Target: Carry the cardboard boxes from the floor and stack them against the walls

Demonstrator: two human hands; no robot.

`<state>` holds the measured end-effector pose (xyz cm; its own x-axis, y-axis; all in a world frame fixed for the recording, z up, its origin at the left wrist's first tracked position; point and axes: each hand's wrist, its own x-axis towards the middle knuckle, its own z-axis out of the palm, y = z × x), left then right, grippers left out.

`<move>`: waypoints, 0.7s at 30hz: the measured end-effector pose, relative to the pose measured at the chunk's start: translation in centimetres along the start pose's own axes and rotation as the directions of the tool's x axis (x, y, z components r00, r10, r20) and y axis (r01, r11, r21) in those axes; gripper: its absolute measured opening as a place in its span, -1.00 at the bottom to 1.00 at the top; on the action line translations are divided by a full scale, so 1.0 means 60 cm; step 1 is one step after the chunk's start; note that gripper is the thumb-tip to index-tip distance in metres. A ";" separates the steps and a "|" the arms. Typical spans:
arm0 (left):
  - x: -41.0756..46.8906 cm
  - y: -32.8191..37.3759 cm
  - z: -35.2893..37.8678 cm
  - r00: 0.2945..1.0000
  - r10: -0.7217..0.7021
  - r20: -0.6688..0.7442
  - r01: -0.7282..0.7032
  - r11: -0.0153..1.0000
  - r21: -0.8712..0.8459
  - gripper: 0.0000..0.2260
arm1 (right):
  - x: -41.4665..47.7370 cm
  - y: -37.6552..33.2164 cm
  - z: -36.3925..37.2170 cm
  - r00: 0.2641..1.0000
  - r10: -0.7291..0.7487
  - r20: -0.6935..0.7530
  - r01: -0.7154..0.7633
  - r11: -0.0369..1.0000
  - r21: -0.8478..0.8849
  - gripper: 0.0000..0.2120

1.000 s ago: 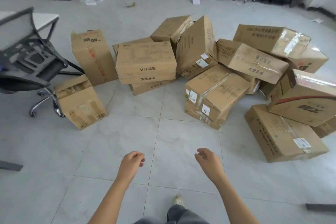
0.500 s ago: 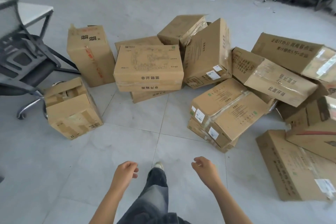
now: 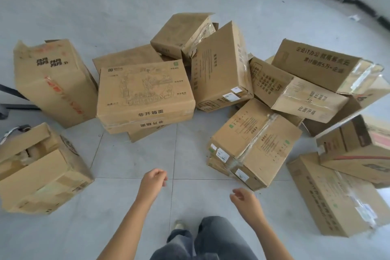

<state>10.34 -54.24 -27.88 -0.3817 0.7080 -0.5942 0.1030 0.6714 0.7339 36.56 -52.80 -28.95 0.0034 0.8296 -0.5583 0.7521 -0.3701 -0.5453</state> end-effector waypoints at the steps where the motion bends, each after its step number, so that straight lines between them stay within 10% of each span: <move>1: 0.008 0.003 0.013 0.999 -0.015 0.034 0.015 1.000 0.024 -0.81 | 0.011 0.002 -0.002 1.000 0.023 0.006 -0.023 1.000 0.001 -0.68; 21: 0.269 0.375 0.347 0.968 0.047 0.248 -0.090 0.983 0.161 -0.77 | 0.411 -0.034 -0.352 0.987 0.076 -0.144 -0.049 0.982 0.180 -0.69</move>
<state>25.63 -23.15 -27.81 -0.1370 0.7712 -0.6217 0.2836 0.6319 0.7213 49.06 -22.74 -28.39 0.1553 0.8507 -0.5022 0.6201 -0.4796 -0.6208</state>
